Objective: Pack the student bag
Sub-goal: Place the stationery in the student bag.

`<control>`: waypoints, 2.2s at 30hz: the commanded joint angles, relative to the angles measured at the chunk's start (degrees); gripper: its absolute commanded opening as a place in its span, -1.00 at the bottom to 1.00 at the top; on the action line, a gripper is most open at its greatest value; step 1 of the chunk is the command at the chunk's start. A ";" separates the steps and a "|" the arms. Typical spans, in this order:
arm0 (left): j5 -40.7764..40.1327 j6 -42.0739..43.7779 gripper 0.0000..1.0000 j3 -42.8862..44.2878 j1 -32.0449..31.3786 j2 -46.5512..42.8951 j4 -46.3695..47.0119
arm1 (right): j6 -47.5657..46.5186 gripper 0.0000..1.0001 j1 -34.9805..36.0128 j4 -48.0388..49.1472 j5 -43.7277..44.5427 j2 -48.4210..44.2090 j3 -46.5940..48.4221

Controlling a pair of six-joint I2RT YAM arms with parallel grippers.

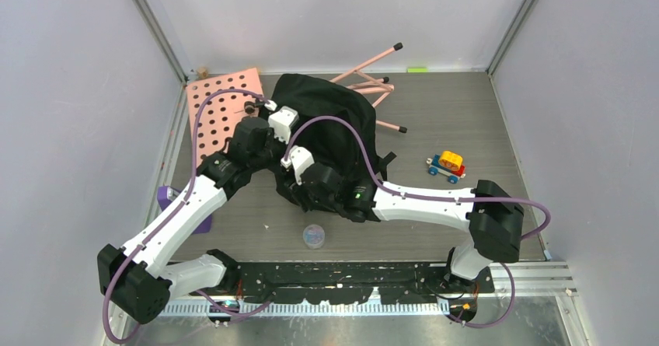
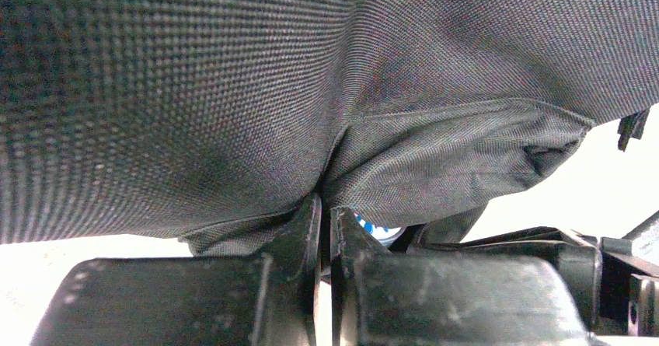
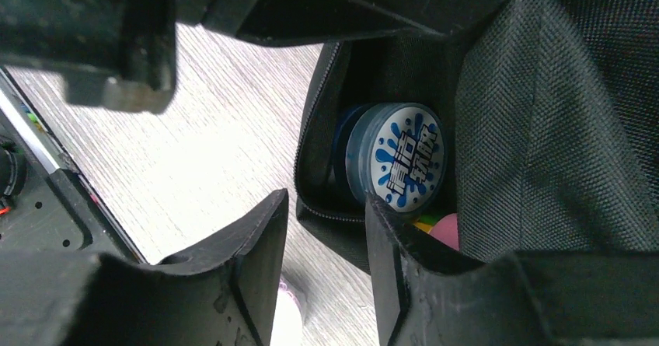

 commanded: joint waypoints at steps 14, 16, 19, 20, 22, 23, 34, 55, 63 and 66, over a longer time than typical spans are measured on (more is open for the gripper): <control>-1.67 2.32 -1.00 1.96 -0.71 -4.90 4.08 | -3.38 0.35 2.20 11.95 6.43 -6.99 -11.30; -0.72 1.70 -1.00 2.19 -0.41 -5.60 3.43 | -5.27 0.36 2.03 11.59 6.66 -6.88 -11.21; 4.11 0.37 -1.00 1.23 -0.05 -7.09 4.50 | -7.51 0.29 1.75 11.73 6.07 -5.85 -10.14; 5.29 -0.03 -1.00 0.65 -0.04 -7.63 5.41 | -8.28 0.24 1.72 11.86 5.80 -5.02 -9.34; 6.59 -0.67 -1.00 0.25 -0.04 -7.95 6.31 | -8.79 0.19 1.69 12.37 4.57 -3.65 -8.02; 6.57 -1.02 -1.00 0.31 0.08 -7.81 6.36 | -8.83 0.17 1.67 12.53 4.18 -3.12 -7.67; 7.09 -1.75 -1.00 0.56 1.78 -7.05 5.94 | -10.82 -0.80 1.76 9.81 3.12 0.23 -3.62; 11.05 -0.87 -1.00 0.08 3.01 -5.13 5.23 | -6.62 -0.78 6.49 -11.57 7.63 -11.63 5.90; 10.32 -1.19 -1.00 -0.18 3.01 -6.21 5.22 | -2.07 -0.26 11.93 -16.76 18.40 -11.64 9.50; 10.05 -1.66 -1.00 -0.17 3.03 -6.67 5.29 | 0.82 0.04 14.30 -17.96 24.17 -11.81 8.73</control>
